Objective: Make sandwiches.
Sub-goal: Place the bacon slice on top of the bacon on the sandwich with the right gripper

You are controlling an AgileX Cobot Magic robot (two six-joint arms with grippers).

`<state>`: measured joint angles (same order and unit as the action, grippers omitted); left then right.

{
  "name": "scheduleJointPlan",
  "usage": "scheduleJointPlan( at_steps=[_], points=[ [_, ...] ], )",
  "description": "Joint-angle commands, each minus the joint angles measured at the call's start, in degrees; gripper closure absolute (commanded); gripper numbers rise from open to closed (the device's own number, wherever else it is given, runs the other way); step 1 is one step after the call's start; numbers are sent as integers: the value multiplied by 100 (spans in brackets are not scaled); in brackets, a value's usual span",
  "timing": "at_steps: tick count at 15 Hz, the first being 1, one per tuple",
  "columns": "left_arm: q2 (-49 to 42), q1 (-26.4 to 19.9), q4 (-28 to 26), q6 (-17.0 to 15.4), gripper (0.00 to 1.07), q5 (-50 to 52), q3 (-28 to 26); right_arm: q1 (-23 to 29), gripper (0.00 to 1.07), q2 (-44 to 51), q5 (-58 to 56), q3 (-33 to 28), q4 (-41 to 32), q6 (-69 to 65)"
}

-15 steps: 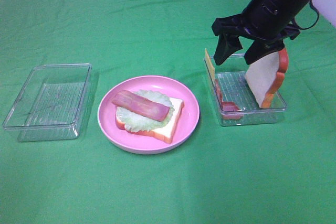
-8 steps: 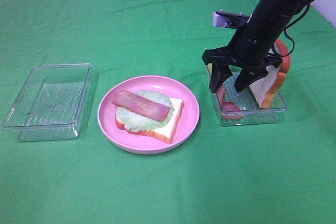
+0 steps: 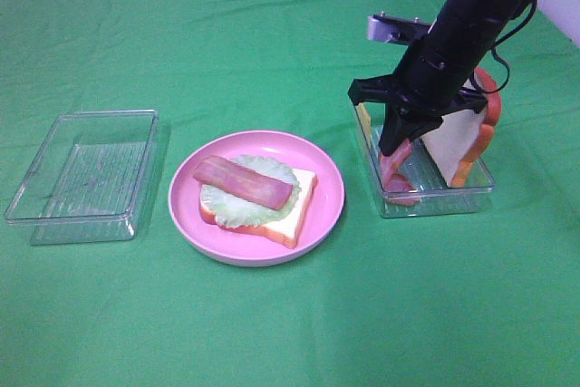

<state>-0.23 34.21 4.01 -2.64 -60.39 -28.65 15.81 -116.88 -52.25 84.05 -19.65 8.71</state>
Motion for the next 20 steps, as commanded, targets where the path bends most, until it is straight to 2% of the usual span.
scheduleJointPlan(
  at_steps=[1, 5, 8, 10, 14, 18, 20],
  points=[
    [-120, 17, -52, -6, 29, 63, 11, 0, 107, 458, -241, 40, -34, 34],
    [-120, 17, -52, -6, 29, 63, 11, 0, 107, 1100, -819, 40, -561, 235],
    [-120, 17, -52, -6, 29, 63, 11, 6, 107, 1238, -945, 40, -1839, 837],
    [-120, 17, -52, -6, 29, 63, 11, 195, 107, 1112, -900, 40, -2481, 1175],
    [-120, 17, -52, -6, 29, 63, 11, 1060, 107, 527, -235, 40, -3501, 1518],
    [-120, 17, -52, -6, 29, 63, 11, 1266, 107, -63, -11, 40, -4521, 2126],
    [-120, 17, -52, -6, 29, 63, 11, 1186, 107, -264, 172, 40, -4291, 2126]
  ],
)
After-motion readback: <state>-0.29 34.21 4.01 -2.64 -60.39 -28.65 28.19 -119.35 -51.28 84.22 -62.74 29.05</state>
